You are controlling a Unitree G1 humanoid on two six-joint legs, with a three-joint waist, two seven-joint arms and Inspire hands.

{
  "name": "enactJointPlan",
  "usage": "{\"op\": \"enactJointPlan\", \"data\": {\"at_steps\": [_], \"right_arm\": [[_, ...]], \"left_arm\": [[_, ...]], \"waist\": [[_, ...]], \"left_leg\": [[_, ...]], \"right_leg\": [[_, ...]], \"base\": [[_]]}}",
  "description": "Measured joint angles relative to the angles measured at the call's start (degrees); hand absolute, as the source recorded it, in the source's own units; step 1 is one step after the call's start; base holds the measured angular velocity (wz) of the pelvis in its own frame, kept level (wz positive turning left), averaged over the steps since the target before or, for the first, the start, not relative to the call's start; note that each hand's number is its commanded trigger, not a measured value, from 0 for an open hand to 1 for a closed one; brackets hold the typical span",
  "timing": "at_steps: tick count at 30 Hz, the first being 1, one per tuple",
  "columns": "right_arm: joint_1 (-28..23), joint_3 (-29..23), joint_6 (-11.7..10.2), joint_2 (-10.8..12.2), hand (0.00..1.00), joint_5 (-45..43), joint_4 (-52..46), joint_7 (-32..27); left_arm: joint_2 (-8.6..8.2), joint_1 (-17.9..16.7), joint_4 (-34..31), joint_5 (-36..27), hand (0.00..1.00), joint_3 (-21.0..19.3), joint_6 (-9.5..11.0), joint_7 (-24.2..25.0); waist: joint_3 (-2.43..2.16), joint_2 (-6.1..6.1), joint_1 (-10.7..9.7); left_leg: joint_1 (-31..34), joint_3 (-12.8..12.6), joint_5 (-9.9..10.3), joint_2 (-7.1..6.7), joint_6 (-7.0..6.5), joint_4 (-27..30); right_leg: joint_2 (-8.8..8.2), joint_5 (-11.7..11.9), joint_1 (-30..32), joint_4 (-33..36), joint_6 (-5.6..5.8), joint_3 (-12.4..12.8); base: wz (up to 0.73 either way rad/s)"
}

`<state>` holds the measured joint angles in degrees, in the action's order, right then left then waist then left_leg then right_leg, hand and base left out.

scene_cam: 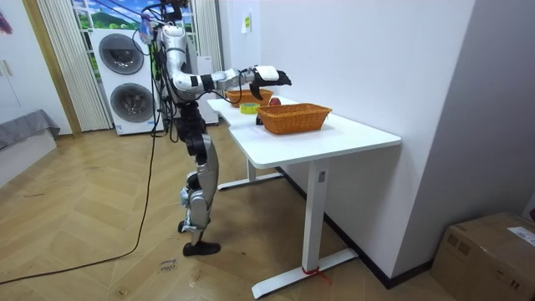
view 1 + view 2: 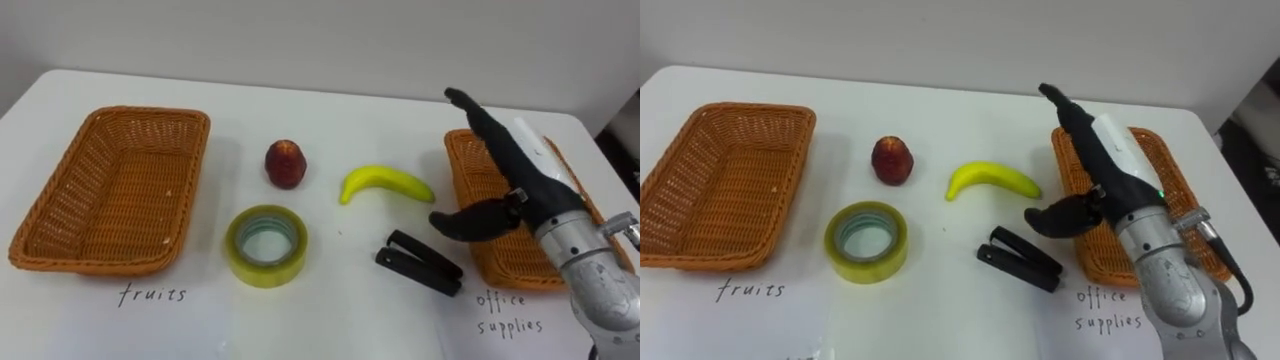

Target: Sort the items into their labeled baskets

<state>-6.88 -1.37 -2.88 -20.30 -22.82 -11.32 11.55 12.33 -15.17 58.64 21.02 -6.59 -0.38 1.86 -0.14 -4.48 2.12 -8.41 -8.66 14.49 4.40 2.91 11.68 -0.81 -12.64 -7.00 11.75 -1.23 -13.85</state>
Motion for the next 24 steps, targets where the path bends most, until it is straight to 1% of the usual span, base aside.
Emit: {"op": "enactJointPlan", "data": {"at_steps": [5, 11, 15, 20, 24], "right_arm": [[-0.1, 0.2, 0.0, 0.0, 0.0, -2.0, 0.4, 1.5], [-0.5, 0.2, 0.6, 0.0, 0.0, -5.4, 1.5, 2.4], [-1.7, 0.2, 1.0, 0.0, 0.0, -7.3, 1.8, 2.9], [-3.0, 0.2, 1.1, 0.0, 0.0, -8.1, 1.9, 3.6], [-3.3, 0.3, 0.8, 0.0, 0.0, -8.3, 1.9, 3.5]], "left_arm": [[0.05, 0.0, 0.0, 0.0, 0.0, 0.0, -0.1, 0.0], [0.18, 0.0, -0.1, 0.0, 0.0, 0.0, -0.1, 0.0], [0.36, -0.4, -0.1, 0.0, 0.0, 0.1, -0.1, 0.0], [0.45, -0.6, -0.5, 0.0, 0.0, 0.1, -0.1, 0.0], [1.19, -0.1, -0.6, -0.2, 0.0, 1.3, 0.7, -0.3]], "waist": [[0.05, -0.08, 0.0], [0.08, -0.27, 0.1], [0.05, -0.53, 0.0], [0.23, -0.91, 0.1], [0.3, -0.87, 0.0]], "left_leg": [[0.2, 0.1, 0.0, -0.04, -0.01, 0.0], [1.0, 0.2, 0.0, -0.08, -0.03, 0.0], [1.3, 1.0, 0.0, -0.1, -0.03, 0.0], [1.8, 0.9, 0.0, -0.08, -0.03, 0.0], [1.7, 0.8, 0.0, -0.07, -0.03, 0.0]], "right_leg": [[-0.02, 0.0, 0.0, -0.1, 0.0, 0.3], [0.01, 0.0, 0.8, -0.2, 0.0, 0.2], [0.05, 0.0, 1.0, -0.1, 0.0, -0.3], [0.03, 0.0, 1.1, -0.1, 0.01, -0.4], [0.04, 0.0, 1.0, -0.1, 0.01, -0.2]], "base": [[0.0], [0.0], [0.02], [0.02], [0.0]]}}
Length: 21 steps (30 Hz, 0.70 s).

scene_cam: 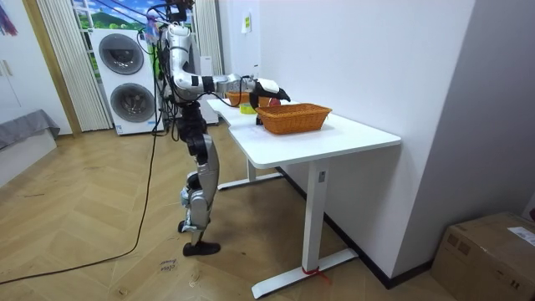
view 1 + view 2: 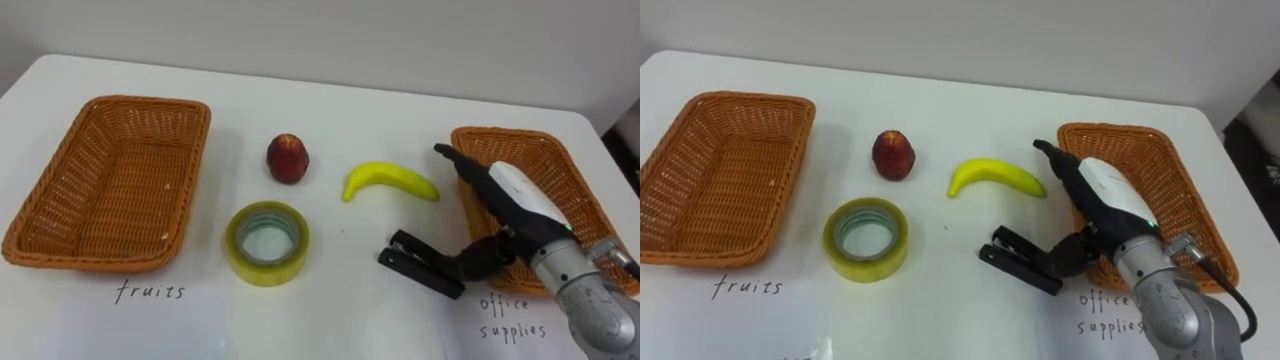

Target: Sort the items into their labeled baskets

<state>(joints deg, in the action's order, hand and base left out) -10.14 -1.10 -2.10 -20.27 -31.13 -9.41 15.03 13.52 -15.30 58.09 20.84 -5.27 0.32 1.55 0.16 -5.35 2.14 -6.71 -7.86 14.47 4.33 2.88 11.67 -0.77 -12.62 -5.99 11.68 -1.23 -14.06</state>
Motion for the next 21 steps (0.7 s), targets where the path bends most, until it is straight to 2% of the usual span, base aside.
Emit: {"op": "enactJointPlan", "data": {"at_steps": [4, 8, 10, 13, 21], "right_arm": [[0.0, 0.0, -1.2, 0.0, 0.0, -0.1, -0.7, -0.4], [0.0, 0.0, -1.2, 0.0, 0.0, -0.5, -2.6, -0.6], [0.1, 0.0, -2.1, 0.0, 0.0, -0.8, -5.1, -1.1], [1.2, 0.7, -3.4, 0.0, 0.0, -0.7, -5.5, -2.5], [2.4, 2.2, -4.4, 0.0, 0.0, -0.9, -5.5, -3.6]], "left_arm": [[0.26, 0.0, 0.0, 0.0, 0.0, 0.0, 0.4, -0.9], [0.64, 0.3, 0.0, -0.1, 0.0, 0.0, 0.5, -0.9], [0.82, 0.2, 0.0, 0.0, 0.0, 0.5, 0.6, -0.9], [0.92, 0.1, 0.0, 0.0, 0.0, 1.1, 1.0, -0.8], [0.92, -0.2, 0.0, 0.0, 0.0, 1.1, 1.3, -0.4]], "waist": [[0.22, 0.5, 0.6], [0.27, 0.88, 1.1], [0.27, 1.07, 1.4], [0.29, 1.08, 1.4], [0.33, 0.99, 1.4]], "left_leg": [[-0.2, -0.6, 0.0, 0.05, 0.0, 0.0], [-0.2, -0.6, -0.1, 0.01, -0.12, 0.0], [-0.3, -0.6, -0.1, -0.02, -0.16, 0.0], [-0.5, -0.6, -0.1, -0.03, -0.17, 0.0], [-0.8, -0.4, -0.1, -0.04, -0.17, 0.0]], "right_leg": [[0.13, 0.0, 0.1, 0.1, -0.01, 0.9], [0.22, 0.2, 0.0, 0.1, 0.0, 1.0], [0.22, 0.2, 0.0, 0.1, 0.02, 1.0], [0.23, 0.2, -0.3, 0.1, 0.03, 1.0], [0.04, 0.2, -0.8, 0.0, 0.03, 0.7]], "base": [[-0.06], [-0.01], [0.0], [0.0], [0.01]]}}
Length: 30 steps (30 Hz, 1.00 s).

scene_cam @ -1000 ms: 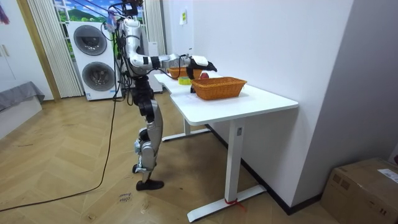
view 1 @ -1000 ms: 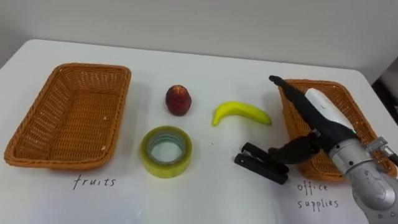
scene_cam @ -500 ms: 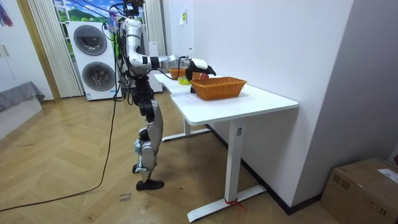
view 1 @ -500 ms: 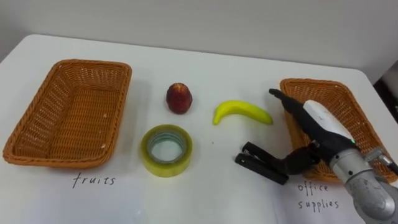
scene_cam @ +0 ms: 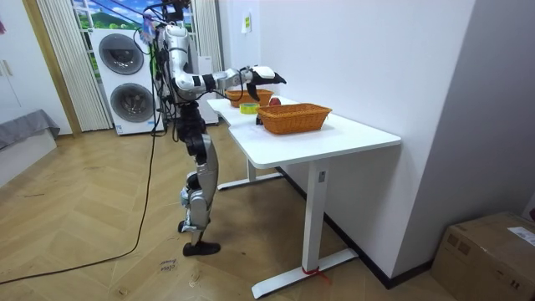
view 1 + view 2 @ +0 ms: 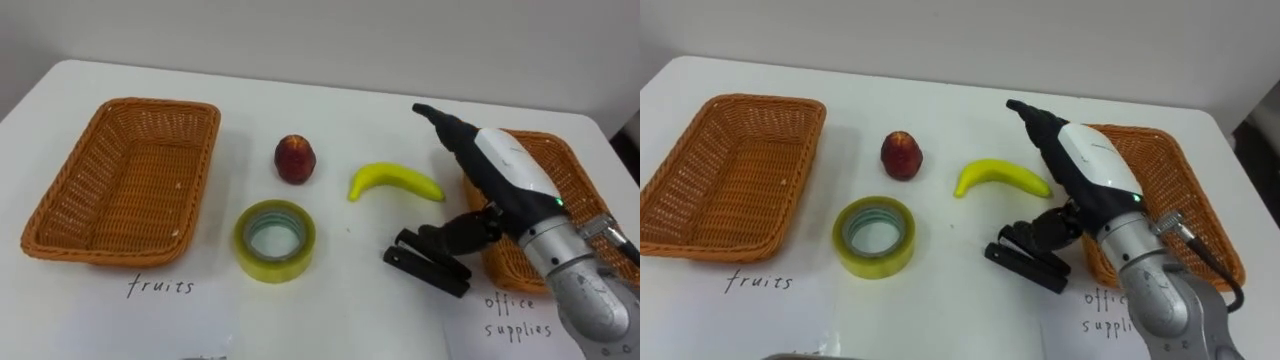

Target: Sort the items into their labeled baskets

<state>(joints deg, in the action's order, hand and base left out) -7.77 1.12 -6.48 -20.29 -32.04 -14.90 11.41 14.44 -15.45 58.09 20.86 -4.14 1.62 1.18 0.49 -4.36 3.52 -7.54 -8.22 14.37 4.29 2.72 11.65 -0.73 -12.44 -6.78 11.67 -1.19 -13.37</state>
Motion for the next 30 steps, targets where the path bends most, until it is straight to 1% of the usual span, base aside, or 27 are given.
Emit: {"op": "enactJointPlan", "data": {"at_steps": [9, 12, 16, 20, 21, 24, 30], "right_arm": [[0.0, 0.0, -0.1, 0.0, 0.0, 0.1, -0.1, 0.0], [0.1, 0.3, -0.1, 0.0, 0.0, 0.3, -0.1, 0.0], [0.6, 1.3, 0.0, 0.0, 0.0, 0.8, 0.2, 0.7], [0.0, 3.5, 0.3, 0.3, 0.0, 1.0, 1.4, 2.4], [0.0, 4.7, 0.5, 0.3, 0.0, 1.0, 3.0, 2.6], [-0.6, 7.2, 2.7, 0.3, 0.0, 1.0, 5.5, 4.9], [-0.7, 8.0, 3.7, 0.3, 0.0, 1.3, 5.6, 7.5]], "left_arm": [[0.0, 0.3, 0.0, 0.0, 0.0, 0.0, 0.2, 1.1], [0.06, 0.3, 0.6, 0.0, 0.0, 0.8, 0.3, 1.2], [-0.04, 0.2, 1.2, 0.1, 0.0, 1.2, 0.2, 1.9], [-0.24, 0.1, 0.9, 0.1, 0.0, 1.2, -0.3, 2.2], [-0.23, 0.2, 0.9, 0.1, 0.0, 1.3, -0.6, 2.2], [-0.23, 0.4, 0.9, 0.1, 0.0, 2.5, -0.9, 2.0], [-0.22, 0.4, 0.3, 0.1, 0.0, 2.6, -1.7, 1.9]], "waist": [[0.0, -0.07, 0.0], [-0.03, -0.11, 0.1], [0.03, -0.5, 0.1], [0.01, -0.54, 0.3], [0.01, -0.56, 0.7], [-0.04, -0.55, 1.3], [-0.19, -0.72, 1.5]], "left_leg": [[-0.1, -0.1, 0.0, -0.02, 0.0, 0.0], [-0.1, -0.1, 0.0, -0.01, 0.0, 0.0], [-0.2, 0.3, 0.0, 0.01, 0.0, 0.0], [-0.4, 0.4, 0.0, 0.01, 0.0, 0.1], [-0.6, 0.4, 0.0, 0.02, 0.0, 0.1], [-0.4, 0.3, 0.0, -0.01, 0.0, 0.2], [0.3, 0.5, -0.1, -0.06, -0.12, 0.6]], "right_leg": [[0.09, 0.0, 0.0, -0.1, 0.01, 0.2], [0.16, 0.0, -0.1, 0.0, 0.0, 0.1], [0.3, 0.0, -0.4, -0.1, 0.0, -0.2], [0.08, 0.1, -0.6, -0.1, 0.02, -0.4], [0.03, 0.1, -0.6, 0.0, 0.02, -0.3], [-0.06, 0.1, -0.2, 0.0, 0.02, -0.5], [-0.18, 0.1, 0.1, -0.1, -0.03, -0.7]], "base": [[0.0], [0.0], [0.03], [0.01], [0.0], [0.01], [0.02]]}}
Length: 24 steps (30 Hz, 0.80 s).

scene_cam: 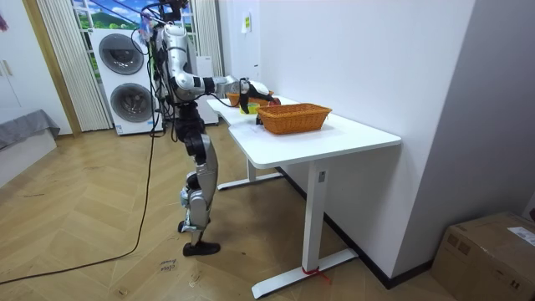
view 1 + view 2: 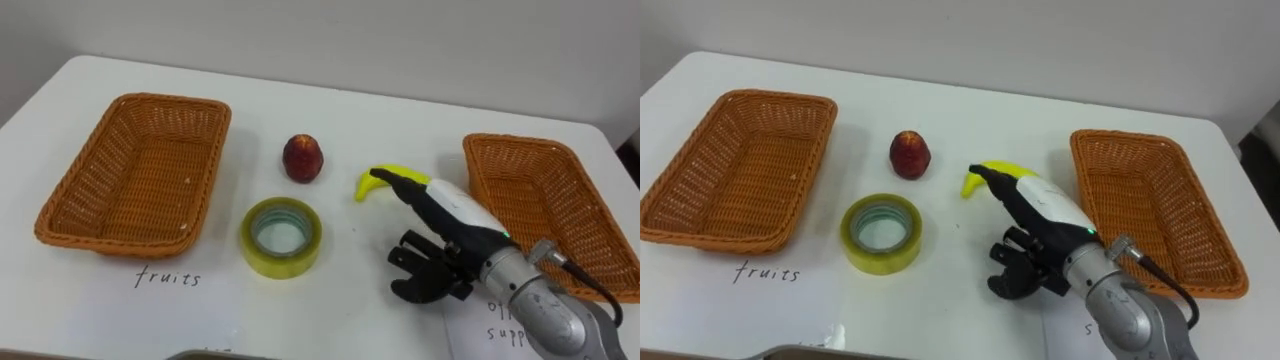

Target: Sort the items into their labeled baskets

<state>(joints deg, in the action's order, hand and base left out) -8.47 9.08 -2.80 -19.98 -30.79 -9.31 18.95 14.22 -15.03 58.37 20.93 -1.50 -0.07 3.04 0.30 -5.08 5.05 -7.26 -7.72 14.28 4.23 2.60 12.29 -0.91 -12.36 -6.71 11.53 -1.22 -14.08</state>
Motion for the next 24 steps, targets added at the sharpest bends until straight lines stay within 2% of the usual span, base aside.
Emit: {"op": "enactJointPlan", "data": {"at_steps": [6, 11, 21, 24], "right_arm": [[0.0, 0.4, 1.3, 0.0, 0.0, 0.0, 0.1, 1.2], [-0.8, 0.4, 1.7, 0.0, 0.0, -0.1, 0.1, 1.9], [-1.9, 0.4, 2.3, 0.0, 0.0, -0.4, 0.4, 3.1], [-1.9, 0.4, 3.1, 0.0, 0.0, -0.8, 1.0, 3.1]], "left_arm": [[-0.01, 0.0, 0.0, 0.0, 0.0, 0.0, -0.5, -0.3], [0.03, -0.2, 0.0, 0.0, 0.0, 0.0, -1.3, -0.3], [0.02, -0.5, 0.1, 0.0, 0.0, 0.0, -1.3, -0.3], [0.02, -0.5, 0.1, 0.0, 0.0, 0.0, -2.2, -0.2]], "waist": [[-0.11, 0.17, 0.0], [-0.67, 0.47, -0.1], [-0.61, 0.46, 0.0], [-0.56, 0.41, -0.1]], "left_leg": [[0.1, 0.0, 0.0, 0.0, 0.0, 0.0], [-0.1, 0.0, 0.0, 0.0, 0.0, -0.1], [-0.2, 0.0, 0.0, 0.0, 0.0, 0.0], [0.1, 0.0, 0.0, -0.01, -0.01, 0.4]], "right_leg": [[0.1, 0.0, -0.2, 0.0, 0.0, 0.0], [0.17, 0.0, -0.3, 0.0, 0.0, -0.1], [0.01, 0.0, -0.5, 0.1, 0.0, 0.0], [-0.04, 0.0, -0.2, 0.0, 0.01, -0.1]], "base": [[0.0], [0.0], [0.0], [0.0]]}}
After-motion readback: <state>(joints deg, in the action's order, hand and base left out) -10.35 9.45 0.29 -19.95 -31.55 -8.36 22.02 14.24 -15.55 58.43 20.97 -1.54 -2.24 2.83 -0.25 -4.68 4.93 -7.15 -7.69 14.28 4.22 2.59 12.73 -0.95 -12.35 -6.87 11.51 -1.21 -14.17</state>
